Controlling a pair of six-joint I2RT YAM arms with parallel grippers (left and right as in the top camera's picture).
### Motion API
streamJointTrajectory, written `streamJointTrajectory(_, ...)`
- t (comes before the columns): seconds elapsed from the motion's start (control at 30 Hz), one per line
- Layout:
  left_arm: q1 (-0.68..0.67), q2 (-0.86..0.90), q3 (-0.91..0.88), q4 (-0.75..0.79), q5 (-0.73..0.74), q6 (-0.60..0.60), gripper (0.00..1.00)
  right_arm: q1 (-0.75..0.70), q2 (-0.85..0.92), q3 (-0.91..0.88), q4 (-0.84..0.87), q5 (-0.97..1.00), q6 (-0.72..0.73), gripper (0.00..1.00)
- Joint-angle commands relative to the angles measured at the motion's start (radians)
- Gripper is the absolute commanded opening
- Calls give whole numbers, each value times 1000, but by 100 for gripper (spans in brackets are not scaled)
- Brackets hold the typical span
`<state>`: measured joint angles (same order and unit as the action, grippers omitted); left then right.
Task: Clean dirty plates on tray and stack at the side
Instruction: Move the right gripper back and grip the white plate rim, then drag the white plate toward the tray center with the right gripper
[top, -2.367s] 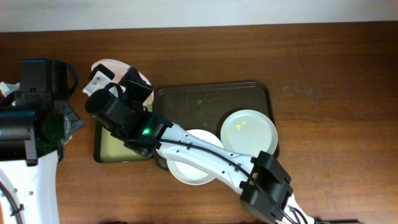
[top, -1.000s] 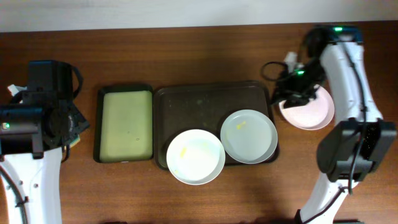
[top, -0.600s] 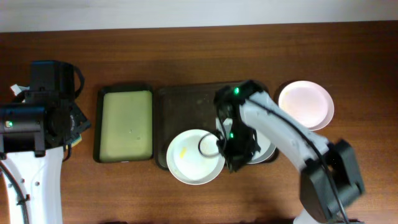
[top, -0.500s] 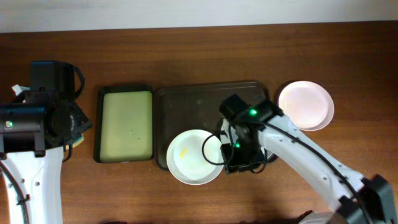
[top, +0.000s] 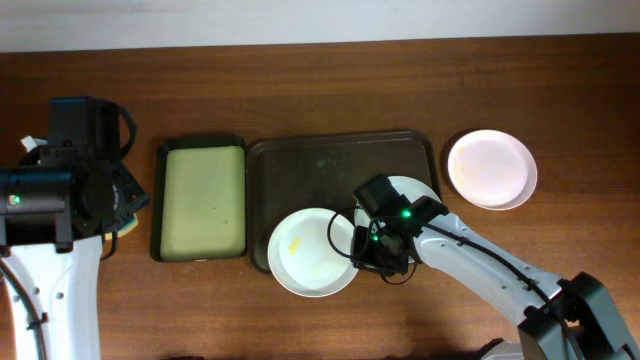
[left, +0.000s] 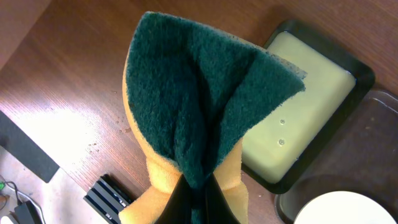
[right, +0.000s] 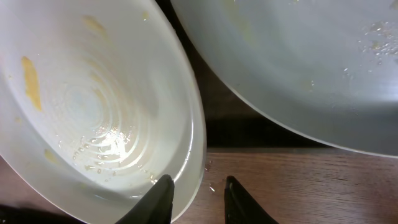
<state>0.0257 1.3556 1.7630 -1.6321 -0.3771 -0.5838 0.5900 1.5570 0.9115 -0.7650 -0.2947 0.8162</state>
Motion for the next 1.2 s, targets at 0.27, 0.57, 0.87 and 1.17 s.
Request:
streamJointTrajectory(0.27,3,-11,2,-3,-3,10,0,100,9,-37,50,69,87,14)
streamJointTrajectory(0.57,3,-11,2,-4,-3,11,0,124,10,-38,68,116,121,5)
streamJointTrajectory(0.87,3,-11,2,-4,-3,13,0,124,23,-38,63,123,121,24)
streamJointTrajectory(1.17,3,-11,2,-3,-3,13,0,-12,23,-34,310,216,62,4)
